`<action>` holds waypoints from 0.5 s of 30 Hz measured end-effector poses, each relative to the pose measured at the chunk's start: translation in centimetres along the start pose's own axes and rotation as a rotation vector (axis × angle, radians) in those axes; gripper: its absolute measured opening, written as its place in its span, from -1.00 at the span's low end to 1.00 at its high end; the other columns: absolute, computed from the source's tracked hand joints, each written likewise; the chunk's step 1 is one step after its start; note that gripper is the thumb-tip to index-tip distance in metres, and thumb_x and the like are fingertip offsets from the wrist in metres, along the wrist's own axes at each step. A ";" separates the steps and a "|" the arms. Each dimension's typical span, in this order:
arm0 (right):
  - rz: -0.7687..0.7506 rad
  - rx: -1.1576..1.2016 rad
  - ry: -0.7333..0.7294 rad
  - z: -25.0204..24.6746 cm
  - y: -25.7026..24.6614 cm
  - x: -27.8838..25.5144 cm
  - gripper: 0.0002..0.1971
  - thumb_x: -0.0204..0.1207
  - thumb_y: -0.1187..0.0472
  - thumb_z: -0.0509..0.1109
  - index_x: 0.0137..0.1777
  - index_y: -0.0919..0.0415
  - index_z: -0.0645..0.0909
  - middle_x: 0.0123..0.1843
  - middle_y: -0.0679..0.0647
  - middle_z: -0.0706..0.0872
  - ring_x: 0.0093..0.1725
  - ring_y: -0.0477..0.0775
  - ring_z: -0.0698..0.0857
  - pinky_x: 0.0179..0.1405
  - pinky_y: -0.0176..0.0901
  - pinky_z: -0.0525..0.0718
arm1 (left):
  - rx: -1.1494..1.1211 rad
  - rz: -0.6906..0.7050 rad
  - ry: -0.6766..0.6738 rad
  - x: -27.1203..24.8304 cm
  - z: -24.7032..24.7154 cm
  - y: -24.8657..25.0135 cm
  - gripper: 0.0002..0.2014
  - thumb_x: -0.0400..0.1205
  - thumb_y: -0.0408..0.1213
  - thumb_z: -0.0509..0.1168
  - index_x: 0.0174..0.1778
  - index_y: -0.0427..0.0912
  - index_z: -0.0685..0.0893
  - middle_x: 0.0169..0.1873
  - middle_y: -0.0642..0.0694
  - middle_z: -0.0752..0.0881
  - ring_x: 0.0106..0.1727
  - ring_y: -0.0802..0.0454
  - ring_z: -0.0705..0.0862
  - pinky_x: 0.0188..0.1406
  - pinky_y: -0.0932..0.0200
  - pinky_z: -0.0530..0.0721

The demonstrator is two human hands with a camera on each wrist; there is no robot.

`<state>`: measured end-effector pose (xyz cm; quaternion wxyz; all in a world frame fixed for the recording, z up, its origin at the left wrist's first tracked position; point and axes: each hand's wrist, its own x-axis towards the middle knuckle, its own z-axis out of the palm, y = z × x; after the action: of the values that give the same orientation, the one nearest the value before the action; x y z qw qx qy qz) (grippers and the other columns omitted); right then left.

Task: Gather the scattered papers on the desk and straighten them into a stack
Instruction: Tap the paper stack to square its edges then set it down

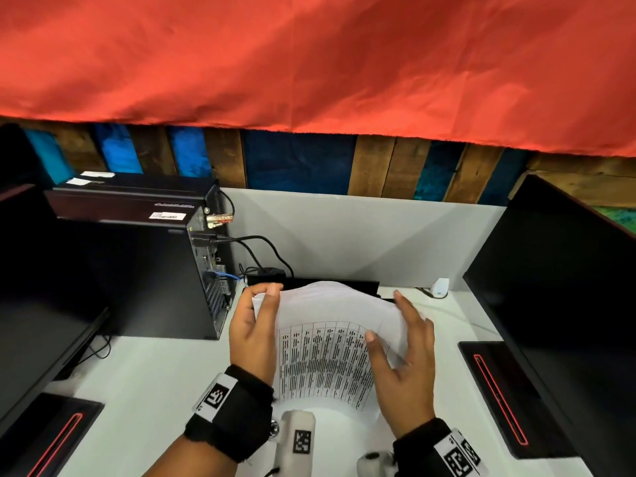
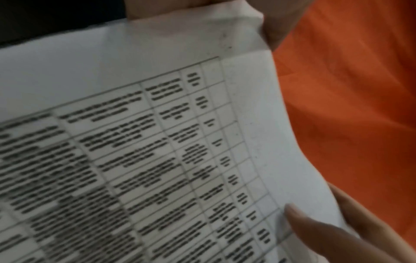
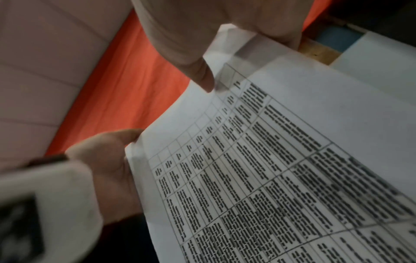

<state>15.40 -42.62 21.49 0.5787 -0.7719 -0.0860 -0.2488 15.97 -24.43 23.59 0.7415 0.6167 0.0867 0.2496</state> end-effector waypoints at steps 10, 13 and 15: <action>0.573 0.288 -0.216 -0.9 4.2 1.1 -0.63 0.22 0.49 0.62 -0.03 0.11 0.73 -0.14 -0.07 0.88 0.07 0.11 0.82 -0.09 -0.24 0.79 | 0.176 -0.355 -0.264 0.4 -2.9 -4.7 -0.36 0.05 -0.29 0.70 0.09 -0.21 0.73 -0.03 -0.12 0.85 0.07 -0.07 0.81 0.17 -0.13 0.72; 0.507 0.346 -0.151 -1.3 2.9 1.7 -0.61 0.25 0.53 0.58 0.09 0.26 0.74 -0.04 0.03 0.87 0.01 0.04 0.84 -0.03 -0.22 0.80 | 0.152 -0.306 -0.242 0.8 -2.5 -2.8 -0.52 0.22 -0.53 0.61 0.06 -0.26 0.73 -0.06 -0.14 0.85 0.04 -0.05 0.82 0.05 0.03 0.78; 0.474 0.344 -0.143 -1.4 2.2 2.0 -0.56 0.24 0.52 0.60 0.14 0.28 0.72 0.00 0.09 0.87 0.02 0.04 0.84 0.03 -0.11 0.80 | 0.125 -0.262 -0.259 0.9 -2.4 -1.7 -0.51 0.23 -0.56 0.59 0.09 -0.26 0.72 -0.06 -0.11 0.86 0.01 0.00 0.83 -0.06 0.16 0.79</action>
<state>17.63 -44.97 20.83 0.7353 -0.6768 0.0149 -0.0336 16.19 -22.10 21.58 0.7329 0.6719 0.0856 0.0637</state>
